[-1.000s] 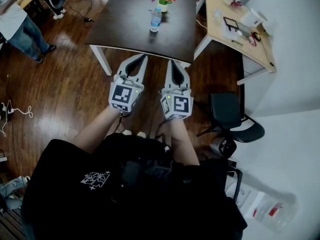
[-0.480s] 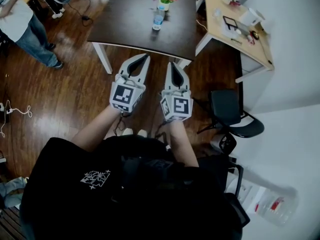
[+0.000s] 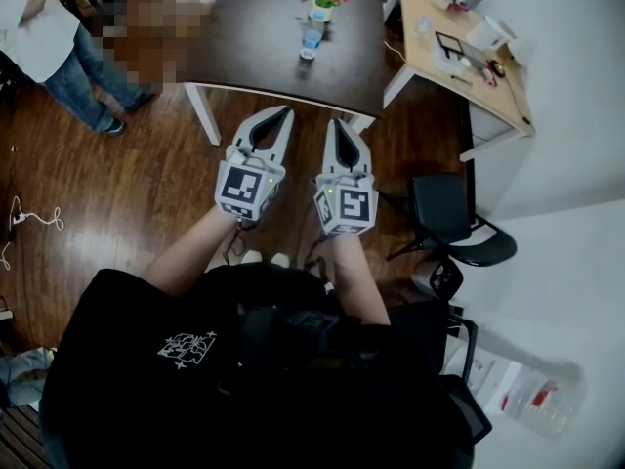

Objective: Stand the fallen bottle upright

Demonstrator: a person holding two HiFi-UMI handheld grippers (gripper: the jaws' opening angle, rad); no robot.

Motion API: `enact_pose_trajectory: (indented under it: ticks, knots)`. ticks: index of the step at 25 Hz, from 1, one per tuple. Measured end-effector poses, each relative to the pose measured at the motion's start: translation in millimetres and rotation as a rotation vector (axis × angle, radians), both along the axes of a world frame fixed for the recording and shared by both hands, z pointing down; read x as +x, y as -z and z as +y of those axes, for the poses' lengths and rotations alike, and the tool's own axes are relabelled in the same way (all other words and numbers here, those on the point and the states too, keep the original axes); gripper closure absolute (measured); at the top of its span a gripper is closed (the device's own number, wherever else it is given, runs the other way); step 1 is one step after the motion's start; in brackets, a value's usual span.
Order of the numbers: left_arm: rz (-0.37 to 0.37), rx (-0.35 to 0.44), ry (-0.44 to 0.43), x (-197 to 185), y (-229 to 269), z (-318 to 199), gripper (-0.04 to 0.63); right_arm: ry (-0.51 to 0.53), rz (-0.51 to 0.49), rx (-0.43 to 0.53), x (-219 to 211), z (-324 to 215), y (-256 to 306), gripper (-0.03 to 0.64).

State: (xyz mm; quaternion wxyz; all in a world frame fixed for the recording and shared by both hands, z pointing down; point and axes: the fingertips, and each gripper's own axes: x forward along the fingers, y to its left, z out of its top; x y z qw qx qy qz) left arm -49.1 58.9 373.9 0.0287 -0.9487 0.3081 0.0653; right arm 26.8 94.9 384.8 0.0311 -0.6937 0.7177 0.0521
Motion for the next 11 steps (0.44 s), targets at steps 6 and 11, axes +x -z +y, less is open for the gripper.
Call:
enact_pose_trajectory:
  ticks: [6,11]
  knots:
    - [0.008,0.017,0.002,-4.2,2.4,-1.2,0.603,0.001,0.005,0.007,-4.2,-0.1,1.9,0.6]
    - [0.001,0.009,0.003,-5.5,2.9,-1.6,0.603,0.001,0.012,-0.002,-5.1,-0.8,2.4,0.601]
